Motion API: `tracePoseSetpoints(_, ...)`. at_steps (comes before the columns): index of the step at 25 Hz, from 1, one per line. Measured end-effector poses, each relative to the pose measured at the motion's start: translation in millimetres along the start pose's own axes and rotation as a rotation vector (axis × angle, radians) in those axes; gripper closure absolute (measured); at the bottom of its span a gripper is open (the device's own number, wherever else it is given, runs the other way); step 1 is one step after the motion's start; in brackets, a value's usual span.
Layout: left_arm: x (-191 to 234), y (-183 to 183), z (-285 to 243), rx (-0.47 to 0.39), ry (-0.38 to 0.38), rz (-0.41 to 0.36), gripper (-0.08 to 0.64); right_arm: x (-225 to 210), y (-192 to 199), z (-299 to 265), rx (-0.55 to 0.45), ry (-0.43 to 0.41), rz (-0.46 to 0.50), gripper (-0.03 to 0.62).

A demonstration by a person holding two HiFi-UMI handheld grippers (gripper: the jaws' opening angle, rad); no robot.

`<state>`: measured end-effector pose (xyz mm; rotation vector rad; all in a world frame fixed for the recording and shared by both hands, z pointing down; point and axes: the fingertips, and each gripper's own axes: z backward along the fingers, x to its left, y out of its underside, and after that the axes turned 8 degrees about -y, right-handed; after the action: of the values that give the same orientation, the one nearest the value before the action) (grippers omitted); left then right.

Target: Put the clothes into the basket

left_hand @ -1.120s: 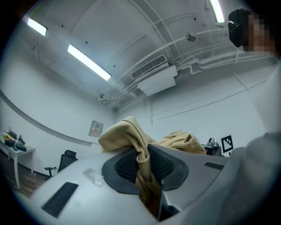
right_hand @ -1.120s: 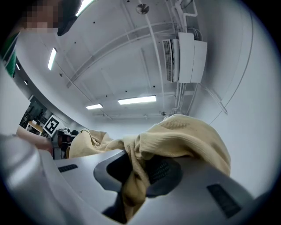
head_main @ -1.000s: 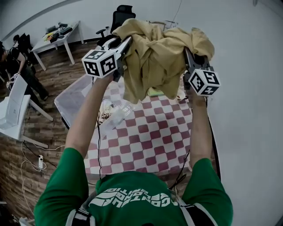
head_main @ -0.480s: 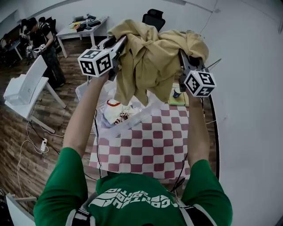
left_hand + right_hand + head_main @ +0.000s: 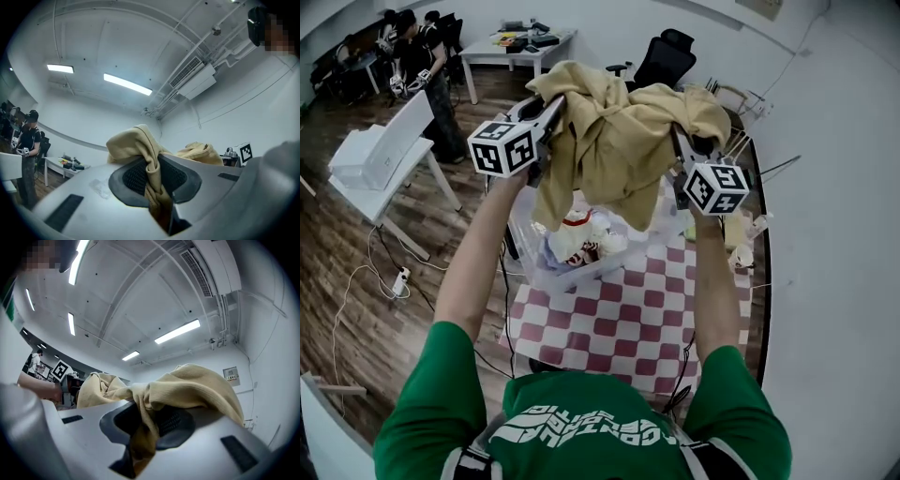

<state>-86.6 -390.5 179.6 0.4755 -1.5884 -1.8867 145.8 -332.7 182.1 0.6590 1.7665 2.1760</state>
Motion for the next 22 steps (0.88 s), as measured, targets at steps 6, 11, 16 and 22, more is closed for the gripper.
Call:
tracePoseSetpoints(6, 33, 36, 9, 0.047, -0.042, 0.031, 0.514, 8, 40, -28, 0.059, -0.021, -0.028, 0.522)
tracePoseSetpoints(11, 48, 83, 14, 0.11, -0.073, 0.074, 0.514, 9, 85, -36, 0.138, -0.032, -0.061, 0.522)
tracePoseSetpoints(16, 58, 127, 15, 0.172, -0.095, 0.101, 0.514, 5, 137, -40, 0.219, -0.031, -0.123, 0.522)
tracePoseSetpoints(22, 68, 183, 14, 0.259, -0.122, 0.123, 0.514, -2, 201, -45, 0.347, -0.042, -0.196, 0.522)
